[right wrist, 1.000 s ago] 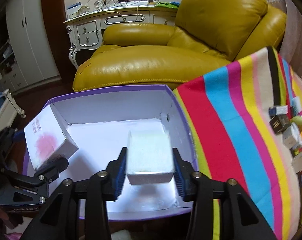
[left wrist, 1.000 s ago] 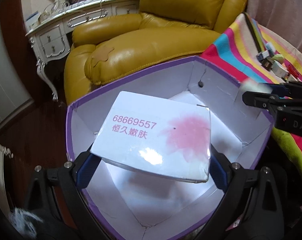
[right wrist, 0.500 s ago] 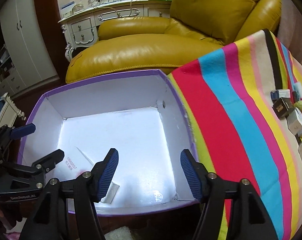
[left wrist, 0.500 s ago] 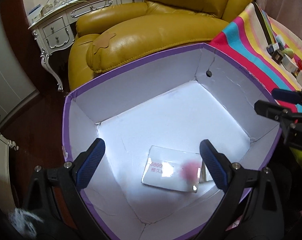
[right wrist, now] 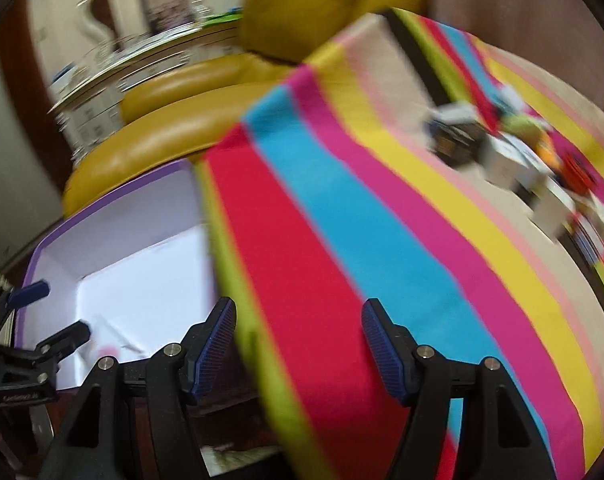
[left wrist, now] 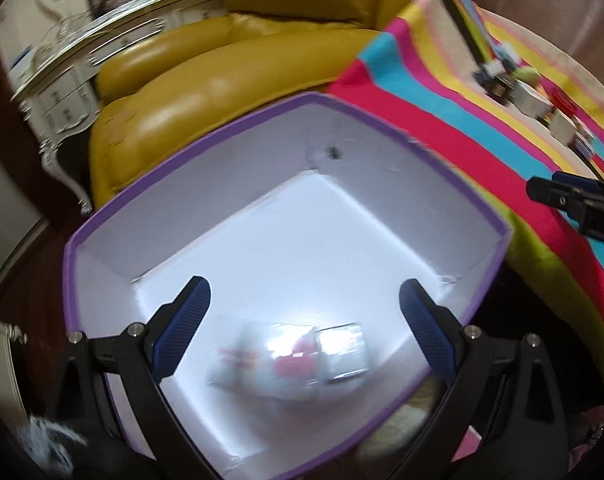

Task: Organize objects
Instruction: 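Return both tools to the table and grasp a white cube box with the left tool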

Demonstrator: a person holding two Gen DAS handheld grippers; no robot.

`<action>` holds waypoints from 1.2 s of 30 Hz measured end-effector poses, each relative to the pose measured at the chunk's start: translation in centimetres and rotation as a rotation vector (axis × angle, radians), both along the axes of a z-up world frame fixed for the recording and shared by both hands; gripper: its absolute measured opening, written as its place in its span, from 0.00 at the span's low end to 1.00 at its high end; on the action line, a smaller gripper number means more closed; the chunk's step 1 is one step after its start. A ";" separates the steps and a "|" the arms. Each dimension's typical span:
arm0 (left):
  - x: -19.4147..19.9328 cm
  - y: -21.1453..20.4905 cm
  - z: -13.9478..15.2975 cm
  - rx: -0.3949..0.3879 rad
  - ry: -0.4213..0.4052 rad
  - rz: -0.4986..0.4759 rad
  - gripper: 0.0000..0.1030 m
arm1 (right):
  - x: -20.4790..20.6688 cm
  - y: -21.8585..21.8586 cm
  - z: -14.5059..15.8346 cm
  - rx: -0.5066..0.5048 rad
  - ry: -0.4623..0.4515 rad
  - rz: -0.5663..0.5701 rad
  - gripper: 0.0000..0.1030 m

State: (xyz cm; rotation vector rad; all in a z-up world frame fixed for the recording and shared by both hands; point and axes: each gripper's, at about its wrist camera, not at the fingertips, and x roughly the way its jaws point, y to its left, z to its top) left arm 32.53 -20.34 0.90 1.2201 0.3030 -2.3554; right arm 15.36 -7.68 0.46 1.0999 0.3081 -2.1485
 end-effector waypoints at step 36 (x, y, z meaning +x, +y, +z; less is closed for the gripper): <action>-38.1 24.0 -1.1 0.035 0.060 -0.531 0.59 | -11.7 22.2 -2.6 0.081 0.036 -0.564 0.81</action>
